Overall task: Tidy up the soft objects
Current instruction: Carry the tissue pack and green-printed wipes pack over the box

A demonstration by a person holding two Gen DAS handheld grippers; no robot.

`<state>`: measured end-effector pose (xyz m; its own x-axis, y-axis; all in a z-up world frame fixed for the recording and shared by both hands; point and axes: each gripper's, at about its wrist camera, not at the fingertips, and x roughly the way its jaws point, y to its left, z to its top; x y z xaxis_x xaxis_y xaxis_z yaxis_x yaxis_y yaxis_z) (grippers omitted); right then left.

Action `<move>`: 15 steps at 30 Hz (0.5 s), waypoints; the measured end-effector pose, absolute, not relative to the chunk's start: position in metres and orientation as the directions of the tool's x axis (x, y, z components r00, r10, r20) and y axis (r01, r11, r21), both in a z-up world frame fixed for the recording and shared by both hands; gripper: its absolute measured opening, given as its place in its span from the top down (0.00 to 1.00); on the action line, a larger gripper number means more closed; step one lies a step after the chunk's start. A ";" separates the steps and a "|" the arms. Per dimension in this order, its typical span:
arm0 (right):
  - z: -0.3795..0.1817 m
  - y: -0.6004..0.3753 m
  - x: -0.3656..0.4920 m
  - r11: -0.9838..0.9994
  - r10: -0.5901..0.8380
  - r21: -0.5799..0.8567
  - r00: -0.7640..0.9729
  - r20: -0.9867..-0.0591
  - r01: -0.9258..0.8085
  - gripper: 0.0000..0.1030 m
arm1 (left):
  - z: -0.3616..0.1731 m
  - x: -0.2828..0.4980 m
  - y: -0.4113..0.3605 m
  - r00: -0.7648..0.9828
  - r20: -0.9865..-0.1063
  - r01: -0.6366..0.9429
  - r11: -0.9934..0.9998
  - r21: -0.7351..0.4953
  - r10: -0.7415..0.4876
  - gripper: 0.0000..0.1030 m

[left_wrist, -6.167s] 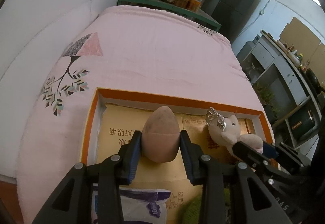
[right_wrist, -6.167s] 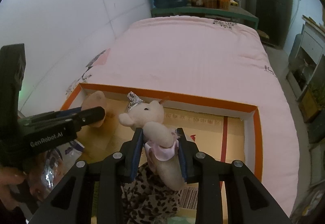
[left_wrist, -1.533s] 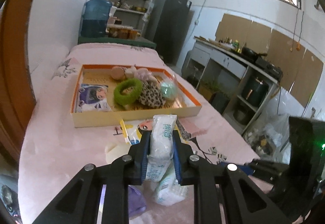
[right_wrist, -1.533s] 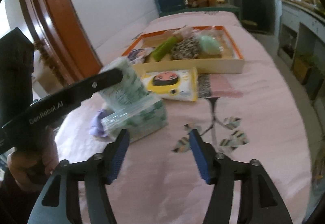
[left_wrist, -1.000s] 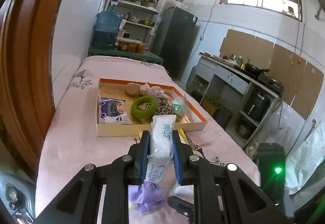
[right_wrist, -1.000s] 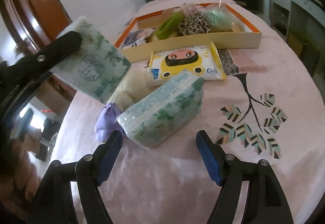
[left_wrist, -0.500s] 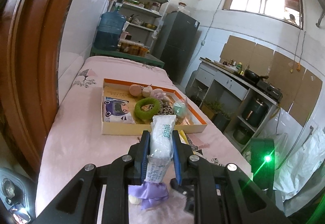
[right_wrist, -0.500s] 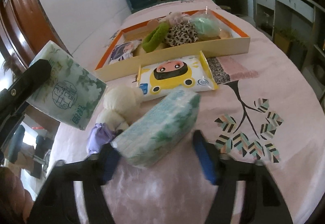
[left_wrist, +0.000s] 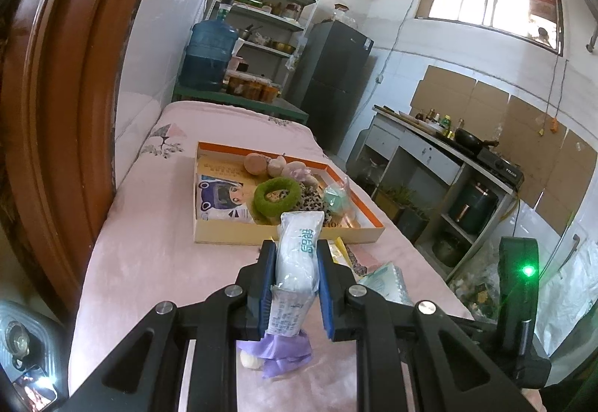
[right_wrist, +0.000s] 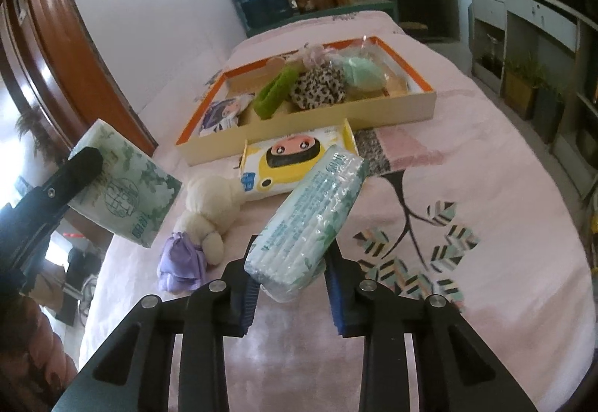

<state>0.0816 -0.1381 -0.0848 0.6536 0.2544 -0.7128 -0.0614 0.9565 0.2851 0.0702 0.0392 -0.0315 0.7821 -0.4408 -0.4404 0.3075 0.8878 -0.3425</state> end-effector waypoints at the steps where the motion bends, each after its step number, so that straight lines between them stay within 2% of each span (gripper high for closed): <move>1: -0.083 -0.139 0.080 0.957 0.254 0.283 0.658 -0.709 -0.065 0.69 | -0.031 0.070 0.039 0.783 -0.439 0.307 0.888 -0.342 -0.440 0.79; 15: -0.044 -0.146 0.092 0.975 0.219 0.128 0.715 -0.664 -0.180 0.69 | -0.009 0.080 0.023 0.810 -0.432 0.293 0.912 -0.288 -0.396 0.79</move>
<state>0.0923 -0.1457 -0.0443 0.7147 0.2190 -0.6643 -0.1803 0.9753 0.1276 0.0798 0.0234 -0.0087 0.8103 -0.3963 -0.4317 0.2928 0.9119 -0.2876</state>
